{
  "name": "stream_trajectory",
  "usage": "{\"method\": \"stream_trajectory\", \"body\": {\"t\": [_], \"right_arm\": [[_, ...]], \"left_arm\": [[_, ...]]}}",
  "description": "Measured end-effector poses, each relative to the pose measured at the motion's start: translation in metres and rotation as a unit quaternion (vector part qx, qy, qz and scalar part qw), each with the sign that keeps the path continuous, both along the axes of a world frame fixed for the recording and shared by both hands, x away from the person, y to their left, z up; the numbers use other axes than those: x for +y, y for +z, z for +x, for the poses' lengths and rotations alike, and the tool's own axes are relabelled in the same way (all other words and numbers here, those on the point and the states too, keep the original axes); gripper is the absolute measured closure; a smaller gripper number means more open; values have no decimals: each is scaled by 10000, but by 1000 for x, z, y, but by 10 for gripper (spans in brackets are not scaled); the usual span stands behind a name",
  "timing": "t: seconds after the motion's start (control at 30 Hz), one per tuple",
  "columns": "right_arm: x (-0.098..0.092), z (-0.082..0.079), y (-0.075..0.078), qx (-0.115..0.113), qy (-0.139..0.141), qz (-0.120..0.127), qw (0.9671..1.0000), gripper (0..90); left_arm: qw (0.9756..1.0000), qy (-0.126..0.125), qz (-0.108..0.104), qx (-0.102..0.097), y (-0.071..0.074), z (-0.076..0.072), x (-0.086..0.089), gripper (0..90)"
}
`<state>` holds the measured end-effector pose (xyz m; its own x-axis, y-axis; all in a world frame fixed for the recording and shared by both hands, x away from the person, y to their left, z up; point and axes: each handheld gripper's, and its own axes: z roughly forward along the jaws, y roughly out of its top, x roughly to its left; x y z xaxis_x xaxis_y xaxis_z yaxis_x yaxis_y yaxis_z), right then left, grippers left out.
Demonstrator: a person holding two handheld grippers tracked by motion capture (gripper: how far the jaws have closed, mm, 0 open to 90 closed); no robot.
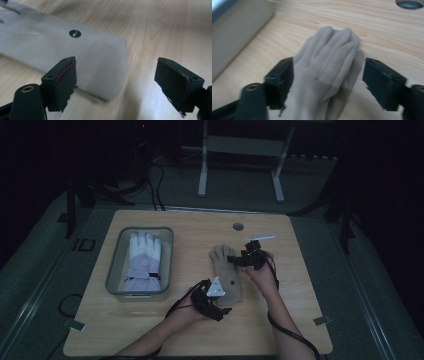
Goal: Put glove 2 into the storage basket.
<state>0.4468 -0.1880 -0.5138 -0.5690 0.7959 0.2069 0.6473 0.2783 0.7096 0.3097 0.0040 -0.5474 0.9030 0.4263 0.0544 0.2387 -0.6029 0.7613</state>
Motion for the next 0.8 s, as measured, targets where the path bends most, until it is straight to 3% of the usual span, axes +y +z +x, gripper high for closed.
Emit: {"method": "stream_trajectory", "body": {"t": [0.07, 0.2, 0.43, 0.67, 0.8], "right_arm": [[2, 4, -3, 82, -9, -3, 10000, 218], [18, 19, -16, 292, -118, -253, 9992, 208], [33, 26, -32, 557, -103, -592, 9966, 225], [37, 22, -33, 322, 38, -917, 9953, 294], [39, 20, -33, 293, 72, -888, 9956, 430]], "left_arm": [[9999, -64, 100, 36, -1, 5, -5, 183], [9993, -125, 339, -23, -5, 12, -13, 192], [9964, -205, 821, 53, -10, 15, -22, 231], [9952, -172, 965, -46, -11, 17, -21, 318], [9946, 23, 1031, -130, -9, 20, -20, 488]]}}
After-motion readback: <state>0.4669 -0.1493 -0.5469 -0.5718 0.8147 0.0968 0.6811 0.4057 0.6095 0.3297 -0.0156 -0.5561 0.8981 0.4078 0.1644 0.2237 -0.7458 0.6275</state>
